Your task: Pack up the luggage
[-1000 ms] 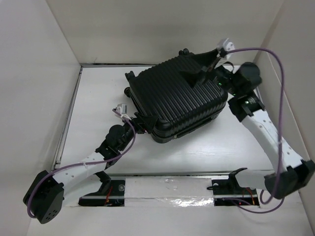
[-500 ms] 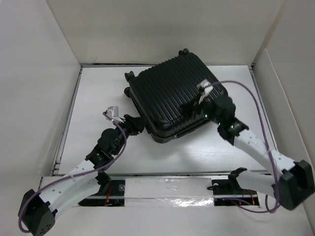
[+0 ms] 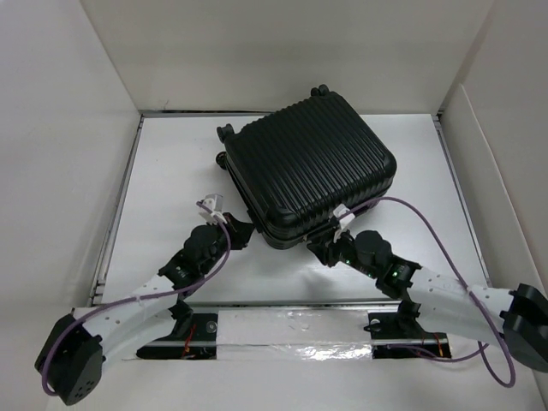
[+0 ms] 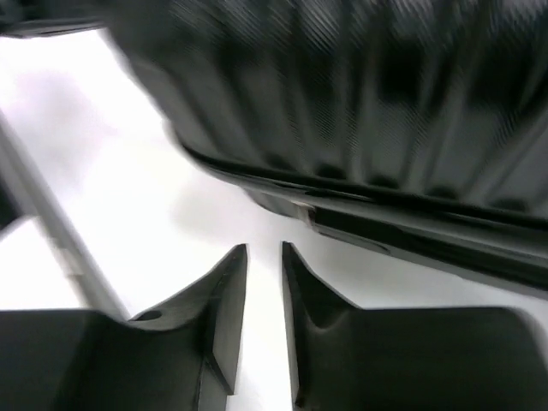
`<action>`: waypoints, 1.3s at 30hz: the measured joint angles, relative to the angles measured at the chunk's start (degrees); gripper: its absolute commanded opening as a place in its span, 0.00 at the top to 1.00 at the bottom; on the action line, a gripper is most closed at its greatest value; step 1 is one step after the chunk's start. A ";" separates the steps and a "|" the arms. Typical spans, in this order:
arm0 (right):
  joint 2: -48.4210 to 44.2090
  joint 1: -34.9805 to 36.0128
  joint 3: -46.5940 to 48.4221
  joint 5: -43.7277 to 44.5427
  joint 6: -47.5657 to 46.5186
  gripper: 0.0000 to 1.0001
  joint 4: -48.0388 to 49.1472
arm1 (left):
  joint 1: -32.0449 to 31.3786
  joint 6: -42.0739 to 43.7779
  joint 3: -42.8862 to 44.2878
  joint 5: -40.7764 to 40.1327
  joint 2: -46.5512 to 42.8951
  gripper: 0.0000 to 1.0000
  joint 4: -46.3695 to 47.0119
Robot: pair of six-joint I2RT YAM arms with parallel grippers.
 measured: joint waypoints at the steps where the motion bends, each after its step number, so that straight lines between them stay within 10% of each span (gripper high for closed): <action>1: 1.51 0.00 -0.02 1.14 0.07 0.66 0.37 | -0.85 0.37 0.00 0.61 1.73 1.00 0.42; 16: 13.42 0.37 2.12 8.59 -1.18 0.64 8.87 | -6.71 4.22 2.89 3.58 14.88 1.00 7.32; 23: 18.40 1.11 2.14 15.08 -0.57 0.98 13.97 | -6.64 4.57 3.76 4.17 18.10 1.00 10.03; 28: 18.97 3.26 0.98 19.63 -0.11 1.00 17.20 | -6.62 4.50 5.07 5.20 21.68 1.00 12.59; 39: 19.52 15.50 9.35 26.67 0.31 1.00 1.86 | -8.44 1.27 7.43 6.45 28.30 1.00 17.70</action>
